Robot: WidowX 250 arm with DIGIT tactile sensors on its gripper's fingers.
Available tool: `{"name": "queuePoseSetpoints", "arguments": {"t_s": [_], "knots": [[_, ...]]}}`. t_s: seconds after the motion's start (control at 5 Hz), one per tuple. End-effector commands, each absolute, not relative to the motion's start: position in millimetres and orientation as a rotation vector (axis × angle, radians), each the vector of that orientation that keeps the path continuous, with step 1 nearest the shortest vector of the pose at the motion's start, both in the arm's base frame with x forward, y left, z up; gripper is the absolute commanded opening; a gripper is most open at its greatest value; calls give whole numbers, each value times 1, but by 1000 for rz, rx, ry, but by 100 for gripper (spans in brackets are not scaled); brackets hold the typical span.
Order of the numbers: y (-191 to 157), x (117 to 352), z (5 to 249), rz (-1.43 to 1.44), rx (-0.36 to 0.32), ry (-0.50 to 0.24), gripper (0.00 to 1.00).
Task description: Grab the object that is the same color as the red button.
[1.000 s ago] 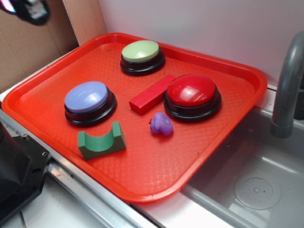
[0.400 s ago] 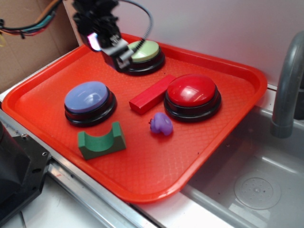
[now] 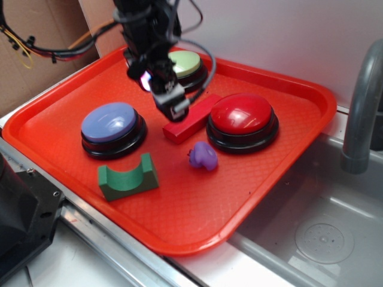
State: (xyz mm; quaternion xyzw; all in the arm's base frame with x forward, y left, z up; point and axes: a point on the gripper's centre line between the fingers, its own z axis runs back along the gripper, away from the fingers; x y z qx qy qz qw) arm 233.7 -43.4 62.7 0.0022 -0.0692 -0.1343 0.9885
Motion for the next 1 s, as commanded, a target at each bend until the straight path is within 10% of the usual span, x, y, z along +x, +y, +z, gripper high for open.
{"name": "queuePoseSetpoints", "arguments": {"t_s": [0.0, 0.4, 0.6, 0.8], "knots": [[-49, 243, 31, -351, -13, -158, 100], [-59, 244, 18, -362, 0, -145, 100], [-54, 244, 16, -291, -10, -130, 34], [-50, 246, 18, -288, -7, -132, 0]]}}
